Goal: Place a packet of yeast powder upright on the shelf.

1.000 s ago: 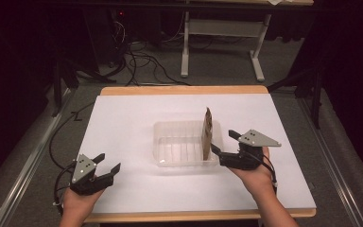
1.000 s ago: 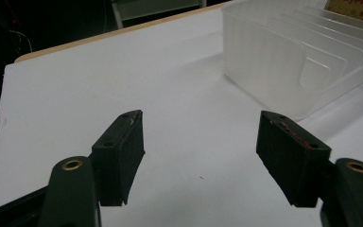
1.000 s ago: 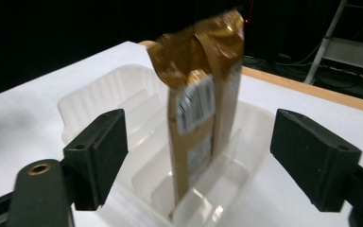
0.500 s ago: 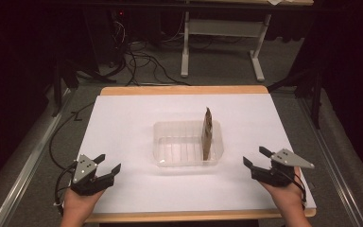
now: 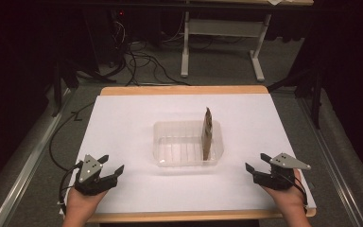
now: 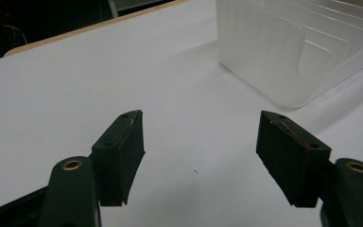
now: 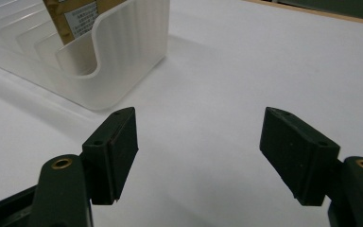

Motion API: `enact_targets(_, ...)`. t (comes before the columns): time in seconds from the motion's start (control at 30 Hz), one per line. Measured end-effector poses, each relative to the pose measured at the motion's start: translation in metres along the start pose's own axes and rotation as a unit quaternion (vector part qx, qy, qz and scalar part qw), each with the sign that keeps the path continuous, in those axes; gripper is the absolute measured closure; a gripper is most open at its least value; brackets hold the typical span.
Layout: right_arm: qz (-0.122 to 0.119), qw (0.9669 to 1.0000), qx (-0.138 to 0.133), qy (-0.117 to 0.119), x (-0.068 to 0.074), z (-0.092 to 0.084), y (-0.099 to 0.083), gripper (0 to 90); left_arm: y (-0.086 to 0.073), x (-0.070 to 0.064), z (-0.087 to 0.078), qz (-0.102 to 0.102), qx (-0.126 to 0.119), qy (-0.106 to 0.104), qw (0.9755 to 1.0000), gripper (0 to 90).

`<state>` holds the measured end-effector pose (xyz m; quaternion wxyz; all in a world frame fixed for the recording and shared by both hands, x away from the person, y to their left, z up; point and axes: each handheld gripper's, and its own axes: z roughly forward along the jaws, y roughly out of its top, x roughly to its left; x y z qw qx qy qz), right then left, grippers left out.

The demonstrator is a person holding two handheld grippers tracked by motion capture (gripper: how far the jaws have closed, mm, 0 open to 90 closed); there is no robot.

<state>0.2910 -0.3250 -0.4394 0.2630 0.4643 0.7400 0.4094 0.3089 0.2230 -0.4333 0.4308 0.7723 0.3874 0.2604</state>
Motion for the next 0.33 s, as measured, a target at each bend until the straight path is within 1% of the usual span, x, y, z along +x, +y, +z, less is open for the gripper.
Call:
enact_targets(0.13,0.013,0.9999,-0.004,-0.003,-0.0040,-0.0024,-0.0008,28.8,0.0003,0.0003,-0.0004,0.001,-0.001,0.000,1.0000,33.2)
enact_targets(0.3,0.033,0.9994,-0.001,-0.007,-0.0092,-0.0023,-0.0024,29.1,0.0001,0.0008,-0.0014,0.000,-0.004,0.001,1.0000,33.2)
enact_targets(0.33,0.033,0.9994,-0.002,-0.008,-0.0097,-0.0020,-0.0025,29.1,0.0002,0.0010,-0.0019,-0.001,-0.003,0.001,1.0000,33.2)
